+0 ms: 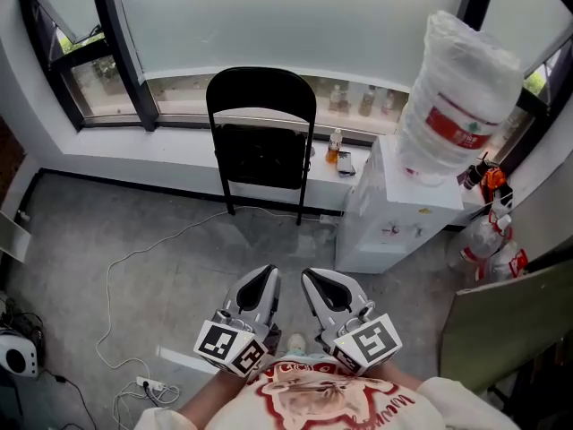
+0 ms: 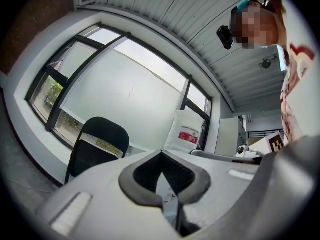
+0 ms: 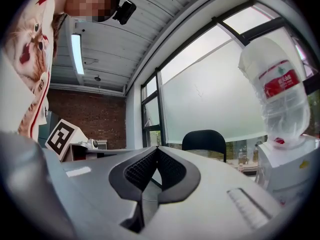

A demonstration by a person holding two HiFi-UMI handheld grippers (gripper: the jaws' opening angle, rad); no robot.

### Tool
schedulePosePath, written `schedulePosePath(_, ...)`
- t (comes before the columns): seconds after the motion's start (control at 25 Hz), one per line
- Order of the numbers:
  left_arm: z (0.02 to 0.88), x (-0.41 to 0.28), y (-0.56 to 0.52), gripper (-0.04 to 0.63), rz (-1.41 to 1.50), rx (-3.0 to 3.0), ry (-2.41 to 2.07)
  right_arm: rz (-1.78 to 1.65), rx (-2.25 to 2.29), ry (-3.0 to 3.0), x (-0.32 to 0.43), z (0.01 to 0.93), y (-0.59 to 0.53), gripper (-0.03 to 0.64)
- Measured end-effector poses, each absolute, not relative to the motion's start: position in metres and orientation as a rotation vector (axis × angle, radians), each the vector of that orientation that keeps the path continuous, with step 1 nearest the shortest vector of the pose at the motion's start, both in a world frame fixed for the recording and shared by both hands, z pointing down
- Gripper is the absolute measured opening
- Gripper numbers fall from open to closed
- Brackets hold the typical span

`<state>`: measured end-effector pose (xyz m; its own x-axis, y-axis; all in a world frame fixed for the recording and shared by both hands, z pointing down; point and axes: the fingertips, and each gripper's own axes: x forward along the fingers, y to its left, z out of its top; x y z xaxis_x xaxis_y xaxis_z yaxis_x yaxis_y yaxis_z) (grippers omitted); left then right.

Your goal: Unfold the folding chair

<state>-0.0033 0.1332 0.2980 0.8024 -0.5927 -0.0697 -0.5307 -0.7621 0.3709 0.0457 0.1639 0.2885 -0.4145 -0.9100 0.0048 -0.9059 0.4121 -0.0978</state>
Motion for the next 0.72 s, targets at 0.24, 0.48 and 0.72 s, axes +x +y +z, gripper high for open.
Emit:
schedulePosePath(0.24,0.295,0.013,0.118,0.000,-0.216,2.707,-0.890,-0.200,-1.658,2.581,0.068,0.295,0.142,0.026)
schedulePosePath(0.48,0.301,0.009,0.099,0.000,-0.206,2.687,-0.920,-0.227,-1.631,2.623,0.061,0.305,0.125,0.025)
schedulePosePath(0.72,0.311,0.017,0.058,0.000,-0.225,2.679,-0.886,-0.226,-1.694,2.611,0.073,0.314,0.091,0.025)
